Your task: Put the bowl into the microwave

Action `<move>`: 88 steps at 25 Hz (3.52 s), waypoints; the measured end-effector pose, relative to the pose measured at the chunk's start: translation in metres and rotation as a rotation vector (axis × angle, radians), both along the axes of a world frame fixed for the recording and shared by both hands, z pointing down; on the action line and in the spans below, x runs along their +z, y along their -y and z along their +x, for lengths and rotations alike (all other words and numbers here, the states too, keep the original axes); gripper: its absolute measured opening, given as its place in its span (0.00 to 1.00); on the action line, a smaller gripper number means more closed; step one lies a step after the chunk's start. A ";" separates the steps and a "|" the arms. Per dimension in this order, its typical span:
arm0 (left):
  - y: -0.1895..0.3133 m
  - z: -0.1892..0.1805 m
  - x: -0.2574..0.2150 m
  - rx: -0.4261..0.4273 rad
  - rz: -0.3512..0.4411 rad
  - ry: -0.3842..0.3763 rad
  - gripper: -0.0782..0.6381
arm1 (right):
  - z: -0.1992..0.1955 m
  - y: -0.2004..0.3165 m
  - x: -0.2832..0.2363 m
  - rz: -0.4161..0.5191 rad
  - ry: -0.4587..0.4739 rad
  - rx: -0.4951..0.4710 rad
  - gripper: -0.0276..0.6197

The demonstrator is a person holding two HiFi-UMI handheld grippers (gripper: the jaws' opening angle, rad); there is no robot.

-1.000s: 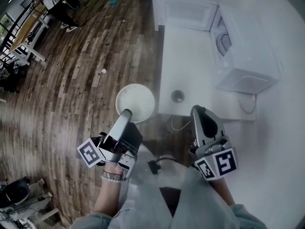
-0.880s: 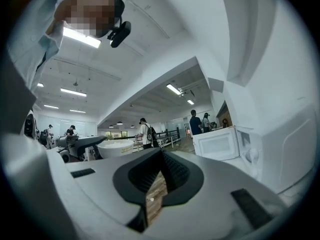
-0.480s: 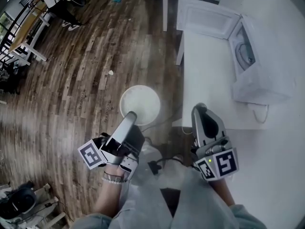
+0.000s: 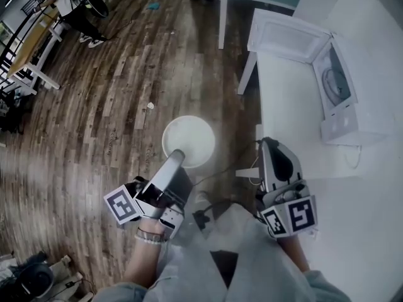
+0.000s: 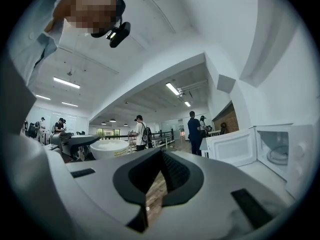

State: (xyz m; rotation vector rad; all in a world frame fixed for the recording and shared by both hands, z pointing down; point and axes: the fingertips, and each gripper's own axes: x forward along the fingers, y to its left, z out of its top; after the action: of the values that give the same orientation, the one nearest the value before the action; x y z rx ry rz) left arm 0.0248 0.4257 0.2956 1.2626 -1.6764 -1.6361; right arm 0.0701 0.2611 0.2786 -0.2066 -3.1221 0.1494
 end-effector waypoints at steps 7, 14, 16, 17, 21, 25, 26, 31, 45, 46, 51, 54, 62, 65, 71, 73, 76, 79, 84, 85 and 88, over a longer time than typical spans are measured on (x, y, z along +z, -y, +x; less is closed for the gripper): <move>-0.008 -0.021 0.010 0.033 0.002 -0.017 0.46 | -0.020 -0.007 0.010 0.002 -0.022 0.033 0.04; 0.017 -0.041 0.016 0.095 0.024 -0.056 0.46 | -0.034 0.013 0.014 0.010 -0.039 0.085 0.04; 0.027 -0.046 0.017 0.112 0.025 -0.060 0.46 | -0.041 0.023 0.016 0.010 -0.044 0.096 0.04; 0.032 -0.049 0.017 0.121 0.021 -0.058 0.46 | -0.045 0.027 0.017 0.010 -0.046 0.100 0.04; 0.055 -0.065 0.012 0.158 0.009 -0.040 0.46 | -0.061 0.044 0.016 0.010 -0.051 0.112 0.04; 0.078 -0.083 0.004 0.186 0.019 -0.031 0.46 | -0.076 0.062 0.010 0.012 -0.047 0.135 0.04; 0.085 -0.087 0.003 0.193 0.019 -0.029 0.46 | -0.080 0.069 0.008 0.015 -0.045 0.142 0.04; 0.134 -0.105 0.002 0.245 0.013 -0.029 0.46 | -0.087 0.111 0.007 0.010 -0.044 0.190 0.04; 0.249 -0.116 0.000 0.391 0.021 -0.022 0.46 | -0.071 0.218 0.016 0.010 -0.040 0.355 0.04; 0.255 -0.115 0.000 0.404 0.018 -0.019 0.46 | -0.068 0.222 0.016 0.010 -0.038 0.368 0.04; 0.282 -0.110 -0.002 0.471 0.012 -0.015 0.46 | -0.052 0.238 0.019 -0.004 -0.042 0.428 0.04; 0.296 -0.110 -0.002 0.506 0.018 -0.024 0.46 | -0.044 0.247 0.023 0.006 -0.047 0.468 0.04; 0.339 -0.123 0.006 0.642 -0.011 -0.021 0.46 | -0.038 0.275 0.033 -0.034 -0.044 0.602 0.04; 0.359 -0.132 0.007 0.715 -0.007 -0.019 0.46 | -0.041 0.287 0.034 -0.026 -0.057 0.671 0.04; 0.404 -0.147 0.008 0.895 -0.033 0.021 0.46 | -0.066 0.312 0.036 -0.044 -0.068 0.779 0.04; 0.415 -0.154 0.008 0.941 -0.029 0.011 0.46 | -0.074 0.317 0.037 -0.046 -0.074 0.809 0.04; 0.430 -0.164 0.007 0.998 -0.026 0.016 0.46 | -0.085 0.324 0.038 -0.047 -0.086 0.853 0.04; 0.444 -0.172 0.011 1.058 -0.040 0.029 0.46 | -0.093 0.331 0.041 -0.046 -0.105 0.899 0.04; 0.462 -0.181 0.015 1.162 -0.041 0.020 0.46 | -0.104 0.339 0.043 -0.046 -0.123 0.989 0.04; 0.465 -0.182 0.017 1.186 -0.042 0.021 0.46 | -0.105 0.339 0.043 -0.045 -0.128 1.011 0.04; 0.471 -0.184 0.020 1.256 -0.040 0.014 0.46 | -0.109 0.343 0.044 -0.039 -0.138 1.071 0.04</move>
State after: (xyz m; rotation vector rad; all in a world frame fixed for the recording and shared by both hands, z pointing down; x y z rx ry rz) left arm -0.1596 -0.0453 0.3154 1.7340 -0.5613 -0.7792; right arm -0.0390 -0.0819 0.3229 1.3896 -2.7115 0.2019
